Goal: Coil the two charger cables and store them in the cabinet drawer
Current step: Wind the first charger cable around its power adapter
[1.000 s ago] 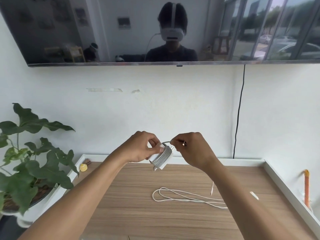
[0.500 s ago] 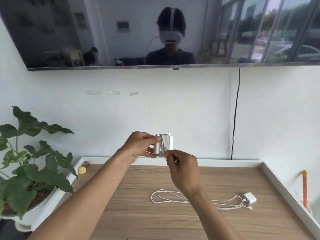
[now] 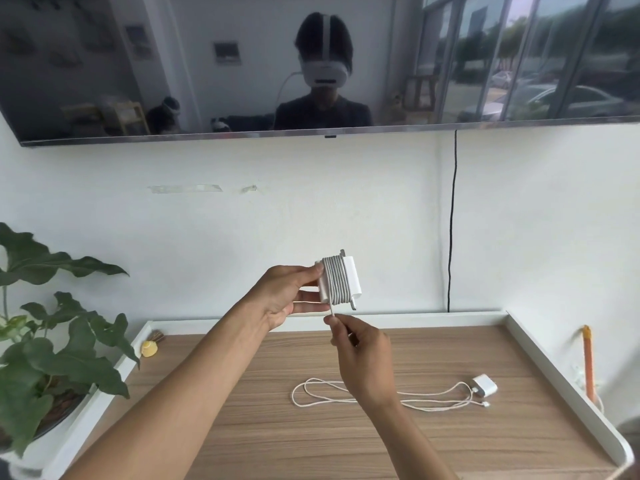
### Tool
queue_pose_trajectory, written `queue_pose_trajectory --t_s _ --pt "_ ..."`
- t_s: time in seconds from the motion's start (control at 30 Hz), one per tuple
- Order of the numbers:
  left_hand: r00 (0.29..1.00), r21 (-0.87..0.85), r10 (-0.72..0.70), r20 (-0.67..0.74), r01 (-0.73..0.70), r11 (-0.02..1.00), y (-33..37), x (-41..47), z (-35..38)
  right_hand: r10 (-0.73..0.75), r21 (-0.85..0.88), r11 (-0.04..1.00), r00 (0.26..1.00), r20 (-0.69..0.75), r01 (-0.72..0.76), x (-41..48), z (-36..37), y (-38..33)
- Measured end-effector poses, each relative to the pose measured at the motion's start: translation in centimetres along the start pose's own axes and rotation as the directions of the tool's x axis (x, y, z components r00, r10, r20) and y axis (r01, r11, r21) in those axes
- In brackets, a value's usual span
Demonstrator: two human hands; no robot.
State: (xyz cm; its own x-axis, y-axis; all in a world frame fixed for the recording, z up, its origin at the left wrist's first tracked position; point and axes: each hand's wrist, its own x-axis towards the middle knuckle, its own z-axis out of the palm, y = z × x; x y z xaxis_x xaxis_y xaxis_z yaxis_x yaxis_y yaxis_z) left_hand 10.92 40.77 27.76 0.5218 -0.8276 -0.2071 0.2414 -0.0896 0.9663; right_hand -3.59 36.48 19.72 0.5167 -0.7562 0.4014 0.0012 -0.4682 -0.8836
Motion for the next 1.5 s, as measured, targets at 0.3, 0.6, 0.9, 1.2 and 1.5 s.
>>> queue_pose_trajectory --t_s 0.3,0.6,0.9,1.2,1.5 --pt "0.98 0.127 0.041 0.193 -0.067 0.99 0.0 -1.1 0.0 0.177 0.055 0.982 0.98 0.095 -0.182 2.0 -1.1 3.3" --pt "0.938 0.53 -0.005 0.347 -0.192 0.826 -1.2 -2.3 -2.8 0.106 -0.315 0.948 0.88 0.463 0.052 6.8 -5.2 0.3" --pt "0.956 0.736 0.054 0.288 -0.257 0.626 -2.2 -2.3 -3.2 0.201 -0.507 0.856 0.837 0.509 0.103 6.7 -4.2 -2.7" --pt "0.928 0.879 0.371 0.016 -0.19 0.437 -3.2 -1.5 -2.9 0.016 -0.481 0.867 0.958 0.286 0.129 3.7 -1.8 -3.3" --pt "0.924 0.584 0.372 -0.087 -0.255 0.771 -3.0 -1.1 -1.0 -0.029 -0.25 0.967 0.998 0.056 0.042 1.3 -0.4 -2.5"
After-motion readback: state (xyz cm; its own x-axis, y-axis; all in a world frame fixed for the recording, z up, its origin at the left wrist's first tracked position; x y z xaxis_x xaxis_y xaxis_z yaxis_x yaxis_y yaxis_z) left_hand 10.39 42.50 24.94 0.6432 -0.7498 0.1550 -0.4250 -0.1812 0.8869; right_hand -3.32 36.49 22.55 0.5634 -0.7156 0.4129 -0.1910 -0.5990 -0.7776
